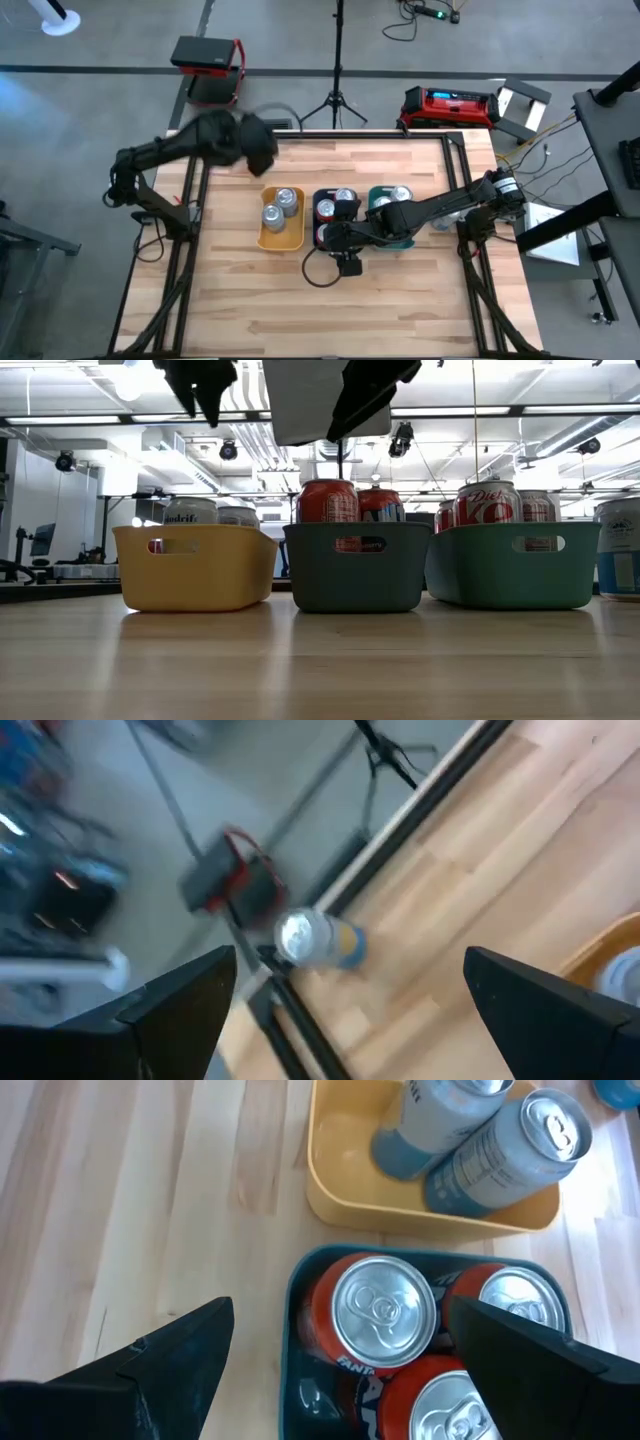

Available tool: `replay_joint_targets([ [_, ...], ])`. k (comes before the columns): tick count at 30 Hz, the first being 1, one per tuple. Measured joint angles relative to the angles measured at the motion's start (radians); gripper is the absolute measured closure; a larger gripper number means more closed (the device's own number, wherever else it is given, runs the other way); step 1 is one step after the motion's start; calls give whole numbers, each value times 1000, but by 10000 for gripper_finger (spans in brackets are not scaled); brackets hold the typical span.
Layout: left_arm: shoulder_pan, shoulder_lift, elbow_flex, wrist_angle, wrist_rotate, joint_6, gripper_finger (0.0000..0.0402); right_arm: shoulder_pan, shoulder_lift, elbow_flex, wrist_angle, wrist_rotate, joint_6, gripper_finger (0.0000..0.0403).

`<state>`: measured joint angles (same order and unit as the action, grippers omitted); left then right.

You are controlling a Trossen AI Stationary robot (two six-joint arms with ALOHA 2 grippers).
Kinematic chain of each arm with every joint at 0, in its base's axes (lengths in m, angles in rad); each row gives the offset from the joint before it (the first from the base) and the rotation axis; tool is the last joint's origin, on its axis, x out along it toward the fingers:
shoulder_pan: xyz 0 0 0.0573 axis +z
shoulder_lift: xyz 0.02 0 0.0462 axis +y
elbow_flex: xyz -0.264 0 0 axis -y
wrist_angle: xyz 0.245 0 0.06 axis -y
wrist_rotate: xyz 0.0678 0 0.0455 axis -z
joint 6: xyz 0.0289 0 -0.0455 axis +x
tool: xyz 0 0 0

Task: Sort soda cans
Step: Put the left blue-white soda can into the yellow bin

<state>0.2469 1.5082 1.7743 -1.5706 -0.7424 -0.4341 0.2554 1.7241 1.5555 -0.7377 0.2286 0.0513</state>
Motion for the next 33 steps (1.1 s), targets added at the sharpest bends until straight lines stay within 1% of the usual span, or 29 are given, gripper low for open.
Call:
replay_joint_targets([
  [5, 257, -4, 16, 18, 94, 74, 27, 0, 0, -11, 2, 0, 13, 39],
  [10, 499, 22, -39, 91, 292, 205, 27, 0, 0, -17, 2, 0, 6, 39],
  [13, 619, 74, -49, 119, 377, 225, 27, -4, 0, -17, 2, 0, 2, 39],
  [15, 677, 120, -50, 128, 431, 223, 27, -7, 0, -17, 2, 0, 0, 39],
  [18, 735, 193, -50, 126, 492, 210, 27, -10, 0, -17, -1, 0, 0, 39],
  [25, 762, 316, -51, 133, 502, 188, 27, -10, 0, -45, -26, 0, 16, 39],
  [33, 807, 384, -51, 184, 510, 205, 27, -10, 0, -104, -26, 0, 55, 39],
])
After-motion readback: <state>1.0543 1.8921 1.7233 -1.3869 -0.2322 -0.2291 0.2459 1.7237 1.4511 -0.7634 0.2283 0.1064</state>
